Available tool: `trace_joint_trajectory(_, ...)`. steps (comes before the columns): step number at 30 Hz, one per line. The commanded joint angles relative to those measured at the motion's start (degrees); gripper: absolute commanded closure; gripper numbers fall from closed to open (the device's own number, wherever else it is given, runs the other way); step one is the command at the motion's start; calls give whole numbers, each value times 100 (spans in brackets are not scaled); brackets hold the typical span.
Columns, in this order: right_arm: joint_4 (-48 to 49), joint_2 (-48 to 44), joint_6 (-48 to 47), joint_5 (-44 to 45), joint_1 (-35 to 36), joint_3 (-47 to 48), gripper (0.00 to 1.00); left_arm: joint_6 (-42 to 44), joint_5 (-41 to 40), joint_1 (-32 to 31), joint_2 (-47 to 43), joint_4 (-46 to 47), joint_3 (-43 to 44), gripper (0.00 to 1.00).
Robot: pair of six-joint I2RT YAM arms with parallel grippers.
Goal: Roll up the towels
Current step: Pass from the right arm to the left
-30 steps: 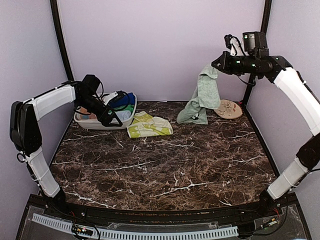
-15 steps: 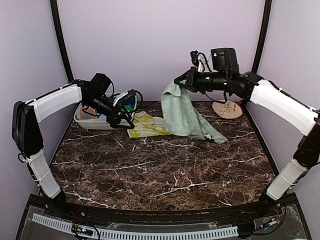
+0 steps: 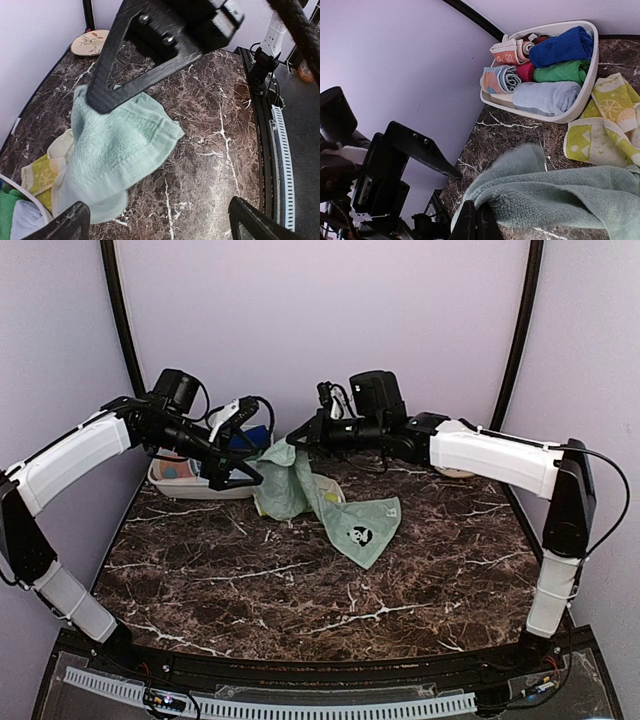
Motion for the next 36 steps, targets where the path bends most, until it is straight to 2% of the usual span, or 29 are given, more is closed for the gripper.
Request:
trace_joint_trajectory(1,1116,314,446,-127,84,-34,100,642,-627,-75,-369,274,-418,1)
trace_joint_trajectory(3,1231,523,1071,-273,130,84,100,941,-999,-257,-395,300,-581,3)
trace_joint_trajectory(11,1281,1125,1422,-374,318,577,100,1323,-2739,-742,-344,1197,-989,14)
trace_joint_trajectory(18,1365,1305,1624,-482,345,660,100,1595,-3479,-835,-397,1729,-1352,27)
trace_joint_trajectory(24,1435,1305,1703,-541,347,553,100,1956,-4485,-836,-542,2488,-1702,23)
trace_joint_trajectory(28,1414,1338,1775,-548,345,600,100,2007,-4534,-836,-692,2521,-1707,20)
trace_joint_trajectory(31,1356,1339,1851,-485,345,634,100,2080,-4353,-835,-900,2209,-1743,16)
trace_joint_trajectory(36,1613,1290,2273,-335,345,521,100,2452,-3945,-900,-1351,1649,-2120,15)
